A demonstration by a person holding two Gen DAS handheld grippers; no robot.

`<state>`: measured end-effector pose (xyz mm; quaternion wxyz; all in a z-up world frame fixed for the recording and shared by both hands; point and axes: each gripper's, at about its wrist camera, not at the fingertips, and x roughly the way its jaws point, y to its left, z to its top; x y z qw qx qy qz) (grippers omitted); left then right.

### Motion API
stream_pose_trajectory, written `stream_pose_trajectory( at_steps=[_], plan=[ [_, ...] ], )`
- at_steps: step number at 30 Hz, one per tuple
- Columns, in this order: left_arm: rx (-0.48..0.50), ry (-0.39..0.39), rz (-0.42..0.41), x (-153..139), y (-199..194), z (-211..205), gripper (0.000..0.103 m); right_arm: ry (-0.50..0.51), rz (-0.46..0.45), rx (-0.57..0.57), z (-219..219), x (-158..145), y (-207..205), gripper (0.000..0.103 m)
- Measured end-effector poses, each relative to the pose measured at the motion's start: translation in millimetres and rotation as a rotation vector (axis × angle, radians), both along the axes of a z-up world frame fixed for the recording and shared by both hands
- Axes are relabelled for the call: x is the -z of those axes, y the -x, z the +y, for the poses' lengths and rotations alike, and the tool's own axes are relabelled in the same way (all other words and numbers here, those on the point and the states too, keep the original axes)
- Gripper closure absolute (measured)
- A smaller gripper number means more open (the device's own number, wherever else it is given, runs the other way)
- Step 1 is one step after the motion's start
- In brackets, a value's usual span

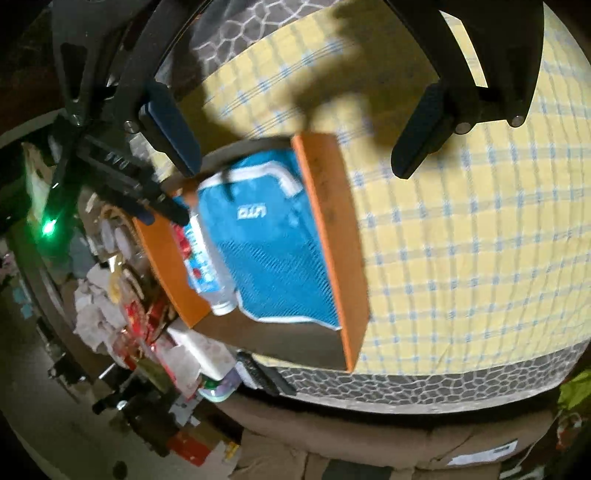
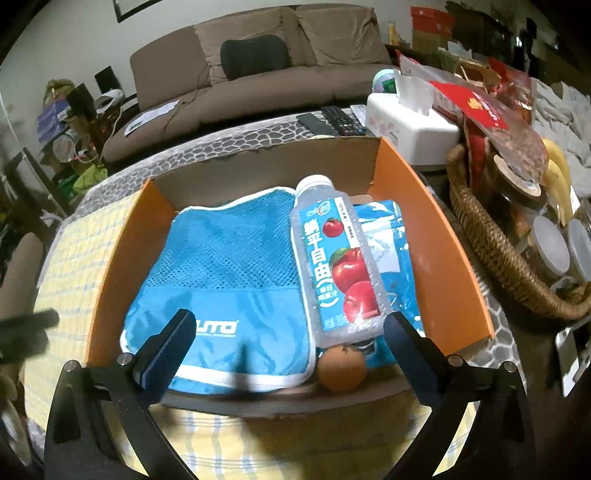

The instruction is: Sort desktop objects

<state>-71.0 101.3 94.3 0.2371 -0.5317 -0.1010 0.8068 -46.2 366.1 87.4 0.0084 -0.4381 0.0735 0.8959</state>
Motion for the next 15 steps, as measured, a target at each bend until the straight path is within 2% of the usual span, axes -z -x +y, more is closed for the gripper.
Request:
stream_pose_trajectory(
  at_steps=[15],
  plan=[
    [-0.092, 0.105, 0.053, -1, -58, -67, 0.0, -0.011, 0.015, -0.053, -46, -7, -28, 0.0]
  ],
)
